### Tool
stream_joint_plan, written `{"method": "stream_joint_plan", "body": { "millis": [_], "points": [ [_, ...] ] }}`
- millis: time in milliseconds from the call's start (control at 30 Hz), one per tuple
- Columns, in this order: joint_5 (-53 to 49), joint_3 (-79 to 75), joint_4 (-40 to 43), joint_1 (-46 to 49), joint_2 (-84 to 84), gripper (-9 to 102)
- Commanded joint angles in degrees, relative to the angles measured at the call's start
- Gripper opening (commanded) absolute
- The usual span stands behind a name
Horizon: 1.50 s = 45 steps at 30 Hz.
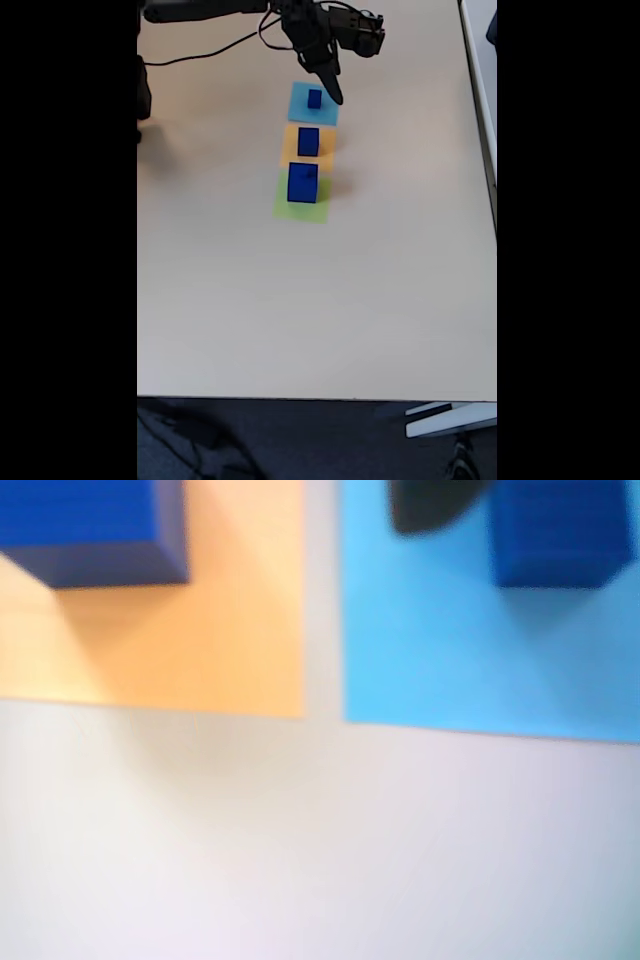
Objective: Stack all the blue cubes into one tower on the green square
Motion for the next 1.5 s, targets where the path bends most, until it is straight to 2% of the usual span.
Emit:
{"method": "stream_joint_plan", "body": {
  "millis": [0, 467, 800, 1467],
  "points": [
    [-3.6, 0.97, -0.26, 3.87, 5.89, 30],
    [-10.2, 10.28, -5.71, 11.87, 6.24, 25],
    [-14.77, 10.55, -5.36, 17.31, 5.1, 25],
    [-17.31, 10.55, -5.27, 19.16, -0.97, 26]
  ]
}}
